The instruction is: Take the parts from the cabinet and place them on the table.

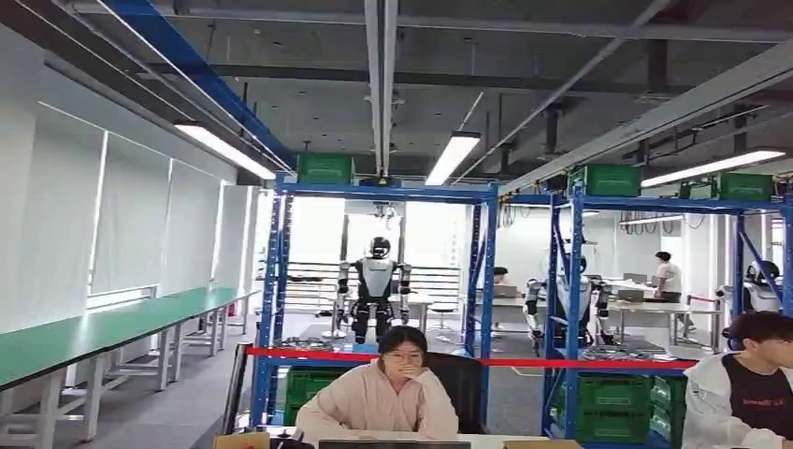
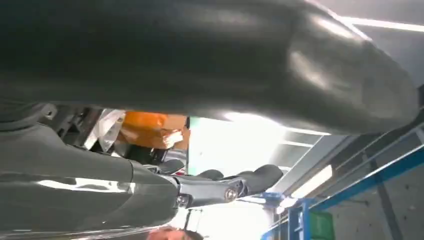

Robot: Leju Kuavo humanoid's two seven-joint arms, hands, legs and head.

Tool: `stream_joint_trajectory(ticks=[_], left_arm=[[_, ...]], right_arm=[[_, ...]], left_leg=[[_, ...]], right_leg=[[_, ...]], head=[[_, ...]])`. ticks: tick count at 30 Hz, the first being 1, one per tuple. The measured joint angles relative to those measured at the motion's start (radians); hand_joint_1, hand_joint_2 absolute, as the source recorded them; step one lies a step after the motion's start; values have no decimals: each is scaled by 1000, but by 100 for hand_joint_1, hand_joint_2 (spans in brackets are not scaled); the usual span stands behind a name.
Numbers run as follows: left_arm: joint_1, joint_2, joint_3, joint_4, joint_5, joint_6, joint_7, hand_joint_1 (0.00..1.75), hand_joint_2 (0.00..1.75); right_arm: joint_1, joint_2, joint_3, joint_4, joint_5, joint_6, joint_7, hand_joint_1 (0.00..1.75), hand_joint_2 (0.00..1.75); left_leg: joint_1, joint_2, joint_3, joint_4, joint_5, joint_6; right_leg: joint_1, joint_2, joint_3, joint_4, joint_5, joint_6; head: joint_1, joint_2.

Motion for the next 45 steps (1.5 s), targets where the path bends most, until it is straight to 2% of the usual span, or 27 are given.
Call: stream_joint_trajectory(ticks=[2,3,4,7,8,10,12,13,14,15,17,19,23,25,26,28,29,31,33,34,35,38,39,40,42,43,45], left_arm=[[-1,-1,0,0,0,0,0,0,0],[-1,-3,1,0,1,0,0,0,0],[-1,-5,1,0,2,0,-1,0,0],[1,-7,6,0,4,0,-1,0,0],[2,-7,10,0,6,0,-1,0,0],[4,-10,14,0,12,1,0,0,0],[4,-10,16,0,13,2,-1,0,0],[5,-10,17,0,14,2,-1,0,0],[6,-10,18,0,15,3,-1,0,0],[6,-10,20,0,18,5,-1,0,0],[6,-10,25,0,20,8,-1,0,0],[2,-11,27,0,22,10,0,0,0],[6,-17,39,0,29,11,5,0,0],[5,-18,42,0,31,14,5,0,0],[5,-18,43,0,35,13,5,0,0],[5,-21,43,0,45,13,6,0,0],[6,-21,43,0,45,13,6,0,0],[7,-23,43,0,47,14,7,0,0],[6,-25,45,0,48,14,11,0,0],[6,-29,46,0,48,15,12,0,0],[6,-29,48,0,50,17,12,0,0],[8,-34,58,0,54,17,10,0,0],[9,-34,61,0,54,19,9,0,0],[10,-34,64,0,54,19,9,0,0],[11,-35,68,0,52,19,6,0,0],[11,-35,68,0,50,19,5,0,0],[13,-35,69,0,45,19,4,0,0]], right_arm=[[8,6,-13,-14,5,1,-3,0,0],[12,9,-20,-22,5,1,-5,0,0],[16,11,-24,-28,5,1,-7,0,0],[48,15,-40,-32,8,7,-21,0,0],[59,19,-45,-34,7,11,-24,0,0],[80,27,-54,-37,1,28,-25,0,0],[113,35,-67,-37,0,47,-26,0,0],[126,38,-72,-37,0,55,-26,0,0],[140,45,-80,-37,-1,69,-26,0,0],[154,51,-89,-37,-3,84,-26,0,0],[175,64,-108,-37,-8,106,-26,0,0],[191,76,-125,-42,-9,119,-26,0,0],[225,100,-165,-45,23,129,-26,0,0],[239,105,-176,-45,37,125,-26,0,0],[244,107,-185,-43,48,119,-26,0,0],[260,116,-197,-37,51,117,-26,0,0],[271,122,-206,-31,54,118,-26,0,0],[283,131,-220,-16,80,113,-26,0,0],[285,134,-225,7,109,93,-26,0,0],[283,134,-228,31,137,70,-26,0,0],[280,134,-230,62,175,42,-26,0,0],[274,130,-240,178,285,-49,-18,0,0],[262,129,-241,239,322,-82,-1,0,0],[250,124,-245,309,361,-119,28,0,0],[235,117,-251,438,417,-193,39,0,0],[221,113,-256,514,430,-216,38,0,0],[186,107,-273,657,456,-255,28,0,0]], left_leg=[[-4,0,-13,0,14,-3],[-3,0,-15,0,20,-6],[-9,-1,-18,1,25,-12],[2,0,-19,-8,49,-33],[2,-2,-24,-6,44,-38],[2,-5,-51,62,-62,-42],[4,-6,-85,211,-166,-49],[4,-5,-92,270,-183,-52],[5,-5,-82,295,-168,-54],[5,-5,-52,274,-130,-55],[7,-5,52,133,-67,-55],[5,-10,153,-22,-93,-51],[2,-10,139,-29,-86,-15],[3,-1,119,-30,-67,2],[1,-1,104,-30,-55,6],[-3,1,73,-28,-32,8],[-5,2,57,-27,-20,8],[-10,3,26,-24,1,7],[-14,2,6,-23,19,5],[-16,2,3,-22,27,0],[-17,3,1,-22,35,-5],[-10,3,-8,-28,65,-25],[-7,2,-13,-20,46,-29],[-8,-4,-22,5,-12,-33],[-6,-5,-52,135,-136,-39],[-5,-5,-66,213,-173,-43],[-5,-5,-57,281,-143,-47]], right_leg=[[2,0,127,-185,59,-13],[5,0,191,-275,58,-24],[11,-1,216,-326,50,-29],[20,0,207,-325,64,-39],[9,-6,200,-341,84,-50],[10,-10,173,-339,105,-63],[11,-12,143,-333,124,-62],[12,-13,127,-329,133,-62],[12,-13,110,-324,141,-60],[12,-13,92,-317,150,-58],[9,-12,59,-298,160,-51],[15,-10,34,-269,164,-43],[10,-7,22,-269,190,-18],[6,-5,7,-219,102,-5],[4,-5,-13,-145,32,-2],[3,-5,-43,1,-43,4],[3,-5,-39,40,-38,3],[3,-5,27,-14,35,-2],[8,-4,154,-189,74,-19],[16,-3,235,-294,58,-33],[19,-5,270,-362,45,-38],[26,-5,259,-373,59,-47],[16,-10,250,-381,76,-56],[18,-10,235,-381,88,-64],[19,-12,201,-374,111,-68],[19,-13,178,-368,123,-68],[19,-13,131,-347,142,-65]], head=[[0,0],[0,0],[0,0],[0,0],[0,0],[1,1],[1,0],[1,0],[1,0],[1,0],[1,0],[1,0],[1,0],[0,0],[0,0],[0,0],[0,0],[0,0],[0,0],[1,0],[1,0],[1,1],[0,0],[1,1],[1,0],[1,1],[1,0]])
